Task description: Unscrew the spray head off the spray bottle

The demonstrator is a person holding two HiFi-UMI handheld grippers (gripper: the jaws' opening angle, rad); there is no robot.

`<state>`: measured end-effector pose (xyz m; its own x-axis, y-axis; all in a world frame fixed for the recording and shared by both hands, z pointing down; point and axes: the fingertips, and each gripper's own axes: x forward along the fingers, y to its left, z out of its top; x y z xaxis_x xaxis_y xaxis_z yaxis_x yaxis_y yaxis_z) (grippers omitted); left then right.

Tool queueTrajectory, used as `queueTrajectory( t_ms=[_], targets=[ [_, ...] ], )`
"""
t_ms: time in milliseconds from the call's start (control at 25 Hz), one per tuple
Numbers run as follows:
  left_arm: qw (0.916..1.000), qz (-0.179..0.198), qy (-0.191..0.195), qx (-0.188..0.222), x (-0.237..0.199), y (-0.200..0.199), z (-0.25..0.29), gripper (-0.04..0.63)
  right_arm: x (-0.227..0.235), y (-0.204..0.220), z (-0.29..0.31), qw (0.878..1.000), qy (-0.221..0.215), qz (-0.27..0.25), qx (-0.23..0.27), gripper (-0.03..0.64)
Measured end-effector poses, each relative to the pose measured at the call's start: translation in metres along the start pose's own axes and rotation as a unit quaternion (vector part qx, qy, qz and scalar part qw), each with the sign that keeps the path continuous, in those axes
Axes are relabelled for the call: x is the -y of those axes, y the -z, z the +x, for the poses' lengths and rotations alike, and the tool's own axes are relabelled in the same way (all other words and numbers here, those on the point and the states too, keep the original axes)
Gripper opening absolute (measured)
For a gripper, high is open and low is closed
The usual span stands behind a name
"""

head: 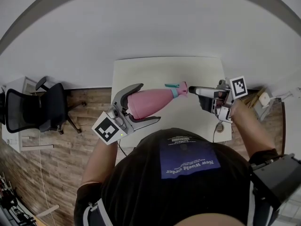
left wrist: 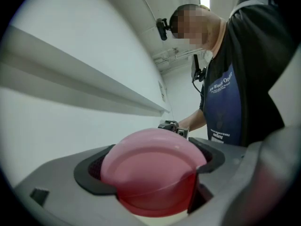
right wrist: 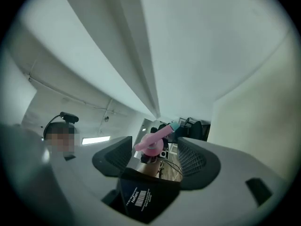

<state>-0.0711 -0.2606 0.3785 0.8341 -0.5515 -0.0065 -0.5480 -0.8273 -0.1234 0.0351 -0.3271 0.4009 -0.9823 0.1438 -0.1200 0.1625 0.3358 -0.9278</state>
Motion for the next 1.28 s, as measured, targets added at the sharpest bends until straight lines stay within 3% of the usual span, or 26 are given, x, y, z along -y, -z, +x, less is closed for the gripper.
queueTrajectory(
  t_ms=[80,200,600,760,960,1040,1280],
  targets=[
    [0.9997,0.023,0.006,-0.009,0.004,0.002,-0.001,0.488,0.004,0.006,0.008,1.000,-0.009,0.018,-0.008,0.273],
    [0.9937,0.102,0.034,-0.029,0.011,0.005,-0.001,0.488,0.006,0.012,0.022,0.999,-0.026,0.039,-0.022,0.273],
    [0.9846,0.167,0.043,-0.030,0.027,-0.005,0.011,0.488,-0.001,0.027,0.045,0.993,-0.054,0.075,-0.077,0.273],
    [0.9872,0.154,0.040,-0.011,0.032,-0.004,0.013,0.488,0.000,0.031,0.048,0.991,-0.053,0.079,-0.089,0.270],
    [0.9860,0.161,0.042,-0.014,0.038,-0.002,0.016,0.488,0.002,0.033,0.047,0.993,-0.042,0.070,-0.088,0.148],
    [0.9858,0.162,0.042,-0.020,0.036,-0.004,0.015,0.488,0.000,0.032,0.048,0.993,-0.046,0.064,-0.085,0.130],
    [0.9878,0.146,0.051,-0.020,0.031,-0.010,0.015,0.488,-0.006,0.027,0.048,0.996,-0.039,-0.002,-0.082,0.127]
  ],
)
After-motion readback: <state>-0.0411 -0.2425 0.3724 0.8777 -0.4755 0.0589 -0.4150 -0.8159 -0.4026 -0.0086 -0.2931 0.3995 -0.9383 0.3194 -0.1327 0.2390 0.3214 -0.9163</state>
